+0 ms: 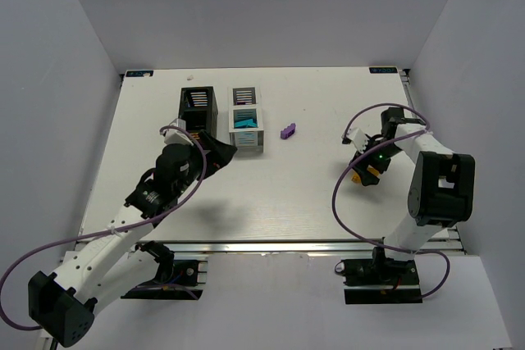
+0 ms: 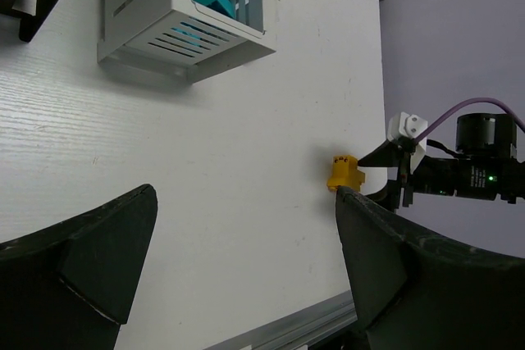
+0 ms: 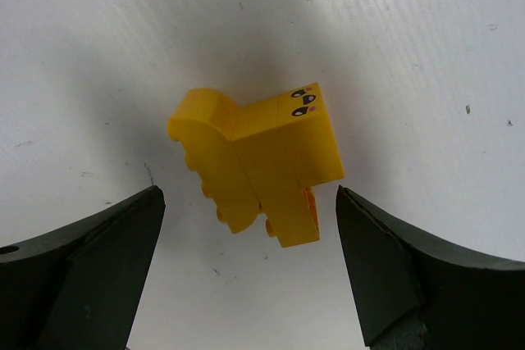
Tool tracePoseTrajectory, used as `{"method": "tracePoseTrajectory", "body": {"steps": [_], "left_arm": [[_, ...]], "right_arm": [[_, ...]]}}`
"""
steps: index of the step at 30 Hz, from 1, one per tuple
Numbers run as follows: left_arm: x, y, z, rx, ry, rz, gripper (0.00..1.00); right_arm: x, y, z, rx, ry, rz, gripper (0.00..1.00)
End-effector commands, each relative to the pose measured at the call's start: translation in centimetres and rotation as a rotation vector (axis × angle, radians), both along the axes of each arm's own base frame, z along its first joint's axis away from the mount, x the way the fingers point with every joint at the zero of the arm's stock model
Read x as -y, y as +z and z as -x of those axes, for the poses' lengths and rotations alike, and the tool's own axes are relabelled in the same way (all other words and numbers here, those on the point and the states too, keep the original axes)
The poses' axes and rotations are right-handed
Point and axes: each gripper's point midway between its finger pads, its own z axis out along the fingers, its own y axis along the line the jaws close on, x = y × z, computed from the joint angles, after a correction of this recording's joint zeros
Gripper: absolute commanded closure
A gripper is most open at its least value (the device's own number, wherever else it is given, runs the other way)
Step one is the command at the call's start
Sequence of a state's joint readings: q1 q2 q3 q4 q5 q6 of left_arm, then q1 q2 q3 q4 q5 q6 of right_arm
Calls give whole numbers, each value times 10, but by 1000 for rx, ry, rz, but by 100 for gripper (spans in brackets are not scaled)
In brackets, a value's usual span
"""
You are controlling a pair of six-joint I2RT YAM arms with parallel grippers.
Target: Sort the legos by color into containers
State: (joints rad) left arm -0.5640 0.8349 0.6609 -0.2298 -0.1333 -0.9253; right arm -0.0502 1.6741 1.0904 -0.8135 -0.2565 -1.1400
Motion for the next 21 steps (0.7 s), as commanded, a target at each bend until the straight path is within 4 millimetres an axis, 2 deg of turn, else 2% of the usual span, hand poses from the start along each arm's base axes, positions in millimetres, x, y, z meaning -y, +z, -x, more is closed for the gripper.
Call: {"method": "tracePoseTrajectory", "body": {"steps": [1, 11, 18, 21], "left_arm": [[3, 6, 1, 21, -13, 36, 2], [21, 14, 1, 42, -70, 138, 2], [30, 21, -1, 54, -96, 195, 2], [35, 23, 2, 50, -123, 207, 2]], "right_arm": [[-5, 2, -11, 23, -30, -19, 11], [-7, -7, -9, 22, -31, -11, 17], [-8, -9, -8, 25, 5, 11, 30], [-8, -11, -5, 14, 18, 18, 39]]}}
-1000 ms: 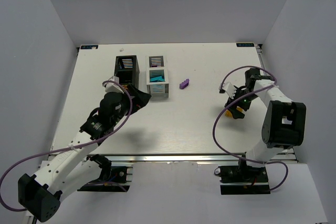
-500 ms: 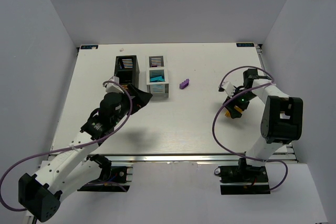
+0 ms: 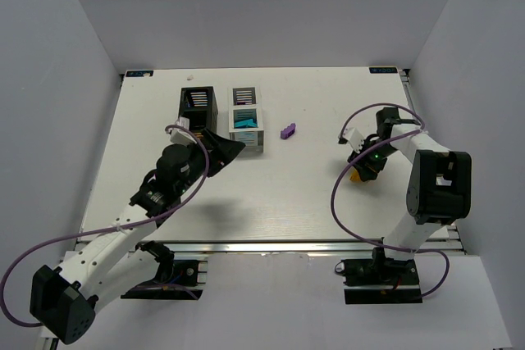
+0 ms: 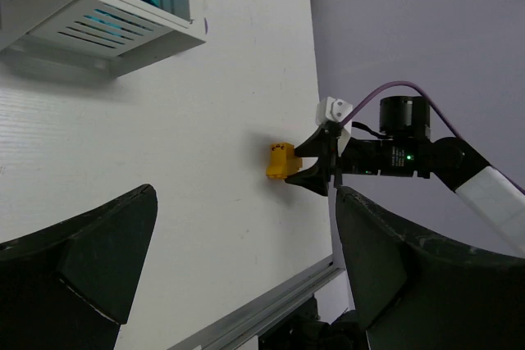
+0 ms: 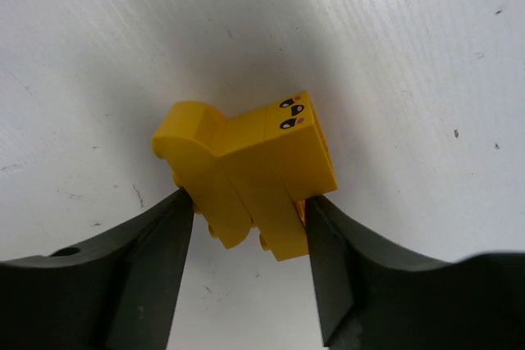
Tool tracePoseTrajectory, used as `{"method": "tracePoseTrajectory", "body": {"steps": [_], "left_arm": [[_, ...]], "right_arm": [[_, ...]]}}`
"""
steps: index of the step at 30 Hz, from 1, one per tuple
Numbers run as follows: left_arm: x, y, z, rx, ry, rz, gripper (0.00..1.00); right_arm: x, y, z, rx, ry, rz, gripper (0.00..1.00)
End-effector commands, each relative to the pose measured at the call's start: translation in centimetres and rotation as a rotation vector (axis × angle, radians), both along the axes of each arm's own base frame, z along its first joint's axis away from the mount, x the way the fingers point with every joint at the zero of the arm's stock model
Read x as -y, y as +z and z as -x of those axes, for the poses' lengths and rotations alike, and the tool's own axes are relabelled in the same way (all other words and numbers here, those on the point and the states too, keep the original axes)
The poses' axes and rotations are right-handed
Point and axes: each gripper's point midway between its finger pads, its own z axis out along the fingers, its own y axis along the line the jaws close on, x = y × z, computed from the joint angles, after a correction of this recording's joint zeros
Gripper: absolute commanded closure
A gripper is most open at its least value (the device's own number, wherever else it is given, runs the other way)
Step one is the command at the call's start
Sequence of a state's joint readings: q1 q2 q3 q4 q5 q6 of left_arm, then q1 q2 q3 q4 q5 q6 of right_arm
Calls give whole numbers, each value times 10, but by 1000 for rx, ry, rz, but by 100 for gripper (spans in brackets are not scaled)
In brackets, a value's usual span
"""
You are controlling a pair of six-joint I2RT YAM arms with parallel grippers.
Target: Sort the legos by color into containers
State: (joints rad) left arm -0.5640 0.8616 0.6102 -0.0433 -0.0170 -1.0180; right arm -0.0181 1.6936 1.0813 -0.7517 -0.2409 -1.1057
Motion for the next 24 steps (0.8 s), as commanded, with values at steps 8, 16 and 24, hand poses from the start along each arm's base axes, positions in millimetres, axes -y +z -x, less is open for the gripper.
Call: {"method": "tracePoseTrajectory", "body": {"steps": [8, 16, 24], "left_arm": [[13, 12, 3, 33, -60, 74, 2], [37, 13, 6, 11, -167, 172, 2], [64, 11, 5, -34, -279, 220, 2]], "right_arm": [[-10, 1, 9, -18, 41, -38, 59], [-56, 57, 15, 73, 215, -291, 66], [-109, 113, 38, 198, 473, -420, 67]]}}
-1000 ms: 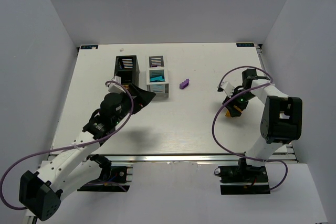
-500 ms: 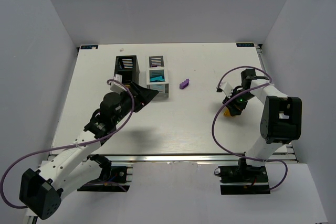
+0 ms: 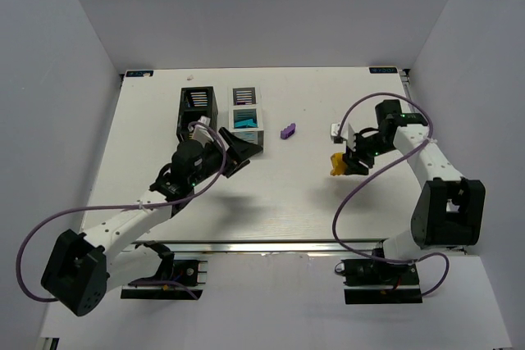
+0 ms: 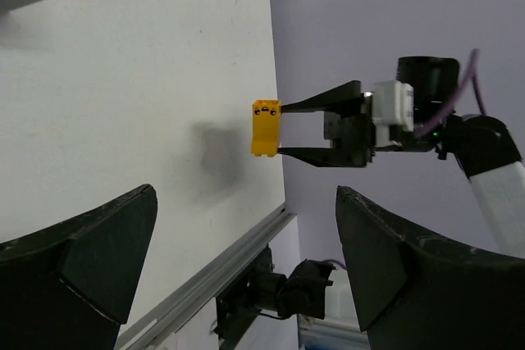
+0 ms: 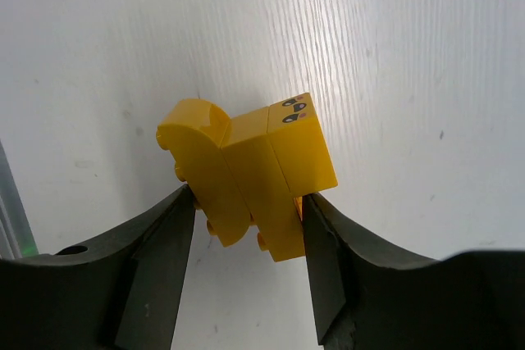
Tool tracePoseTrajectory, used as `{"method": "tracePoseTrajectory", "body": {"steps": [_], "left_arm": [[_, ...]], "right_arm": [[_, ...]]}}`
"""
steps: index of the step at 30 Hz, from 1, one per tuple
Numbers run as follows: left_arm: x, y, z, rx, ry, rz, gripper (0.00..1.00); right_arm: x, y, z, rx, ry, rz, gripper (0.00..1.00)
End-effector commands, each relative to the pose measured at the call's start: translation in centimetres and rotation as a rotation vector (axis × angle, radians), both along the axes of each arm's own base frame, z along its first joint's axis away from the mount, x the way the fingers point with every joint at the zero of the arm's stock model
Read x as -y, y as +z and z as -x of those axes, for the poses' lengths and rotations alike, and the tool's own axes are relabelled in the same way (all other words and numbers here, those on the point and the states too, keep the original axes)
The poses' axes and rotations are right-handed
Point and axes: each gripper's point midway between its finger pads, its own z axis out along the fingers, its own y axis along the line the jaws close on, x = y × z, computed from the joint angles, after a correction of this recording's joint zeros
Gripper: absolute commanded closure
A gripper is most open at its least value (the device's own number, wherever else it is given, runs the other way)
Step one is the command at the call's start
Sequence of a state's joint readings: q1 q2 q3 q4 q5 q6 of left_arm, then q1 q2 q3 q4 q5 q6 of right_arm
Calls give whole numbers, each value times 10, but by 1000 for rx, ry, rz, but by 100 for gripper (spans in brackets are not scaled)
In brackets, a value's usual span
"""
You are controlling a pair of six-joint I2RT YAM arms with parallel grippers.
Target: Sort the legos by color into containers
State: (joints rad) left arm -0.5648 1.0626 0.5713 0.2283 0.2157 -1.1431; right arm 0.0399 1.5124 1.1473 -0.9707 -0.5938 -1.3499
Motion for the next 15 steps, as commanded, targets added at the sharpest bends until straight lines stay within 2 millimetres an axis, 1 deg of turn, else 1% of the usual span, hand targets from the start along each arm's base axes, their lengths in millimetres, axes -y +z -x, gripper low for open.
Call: {"method": "tracePoseTrajectory", "body": {"steps": [1, 2, 4, 5, 7, 8, 10, 11, 14, 15], "left_arm": [[19, 25, 2, 40, -85, 70, 2], [24, 25, 4, 39, -108, 73, 2], [35, 25, 3, 34, -139, 72, 2], [40, 24, 4, 35, -155, 68, 2], [49, 23, 3, 29, -179, 60, 2], [54, 21, 6, 28, -196, 55, 2], [60, 19, 7, 27, -211, 52, 2], [65, 15, 8, 21, -221, 48, 2], [74, 11, 10, 17, -244, 47, 2], [76, 12, 12, 21, -255, 49, 2]], "right_arm": [[-41, 38, 19, 79, 165, -110, 67], [-52, 45, 23, 112, 207, -112, 67], [-64, 53, 27, 137, 232, -118, 66], [-75, 61, 29, 173, 264, -124, 66], [-85, 67, 31, 188, 275, -129, 66], [-94, 72, 33, 205, 300, -137, 66], [-102, 80, 34, 219, 317, -140, 65], [-109, 82, 39, 216, 337, -144, 65], [-120, 84, 46, 227, 374, -132, 65], [-122, 85, 45, 240, 378, -124, 65]]}}
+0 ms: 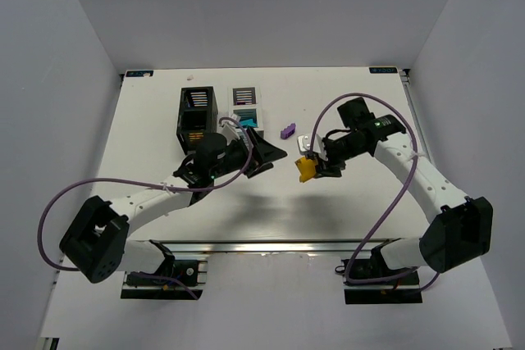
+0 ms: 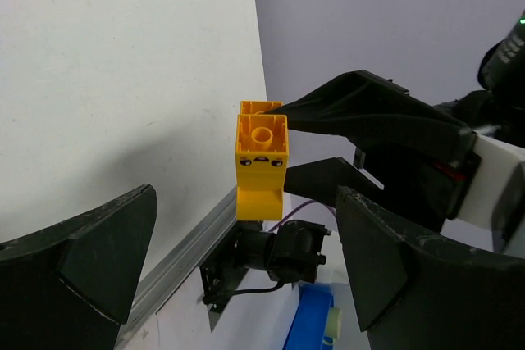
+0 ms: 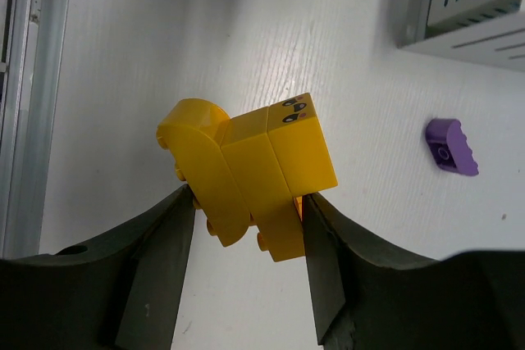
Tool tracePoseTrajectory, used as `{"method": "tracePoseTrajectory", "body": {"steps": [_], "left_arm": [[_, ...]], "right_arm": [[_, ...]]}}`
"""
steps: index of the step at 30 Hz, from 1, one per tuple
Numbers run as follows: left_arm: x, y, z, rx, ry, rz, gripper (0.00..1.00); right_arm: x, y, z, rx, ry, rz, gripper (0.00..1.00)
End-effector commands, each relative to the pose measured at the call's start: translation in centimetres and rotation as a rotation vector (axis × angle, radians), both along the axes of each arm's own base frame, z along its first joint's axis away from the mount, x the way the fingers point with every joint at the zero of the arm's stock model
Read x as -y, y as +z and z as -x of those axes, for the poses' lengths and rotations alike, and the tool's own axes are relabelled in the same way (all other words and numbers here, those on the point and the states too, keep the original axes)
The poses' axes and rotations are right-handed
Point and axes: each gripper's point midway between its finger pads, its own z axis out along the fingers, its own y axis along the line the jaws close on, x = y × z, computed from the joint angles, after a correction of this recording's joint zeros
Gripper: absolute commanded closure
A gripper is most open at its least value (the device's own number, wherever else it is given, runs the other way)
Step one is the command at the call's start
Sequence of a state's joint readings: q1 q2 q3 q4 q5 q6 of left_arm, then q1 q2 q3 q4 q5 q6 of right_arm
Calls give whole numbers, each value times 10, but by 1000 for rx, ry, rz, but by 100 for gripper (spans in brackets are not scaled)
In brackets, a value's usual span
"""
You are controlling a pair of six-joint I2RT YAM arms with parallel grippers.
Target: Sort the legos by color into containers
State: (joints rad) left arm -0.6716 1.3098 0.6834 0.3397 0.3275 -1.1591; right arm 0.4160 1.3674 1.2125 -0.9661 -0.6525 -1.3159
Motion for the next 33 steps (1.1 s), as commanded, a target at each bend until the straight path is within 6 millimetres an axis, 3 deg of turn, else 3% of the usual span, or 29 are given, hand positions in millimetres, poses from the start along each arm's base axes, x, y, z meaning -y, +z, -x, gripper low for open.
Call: {"method": "tracePoseTrajectory", "body": {"steps": [1, 13, 33], "left_arm": [[14, 21, 5, 62, -54, 39, 2], [31, 14, 18, 50, -129, 56, 4], [41, 2, 22, 11, -177, 89, 37]], "right_arm": [[-13, 20, -1, 62, 19, -26, 65], [-34, 20, 13, 89, 82, -23, 65], [-42, 22, 22, 98, 105, -41, 65]]}}
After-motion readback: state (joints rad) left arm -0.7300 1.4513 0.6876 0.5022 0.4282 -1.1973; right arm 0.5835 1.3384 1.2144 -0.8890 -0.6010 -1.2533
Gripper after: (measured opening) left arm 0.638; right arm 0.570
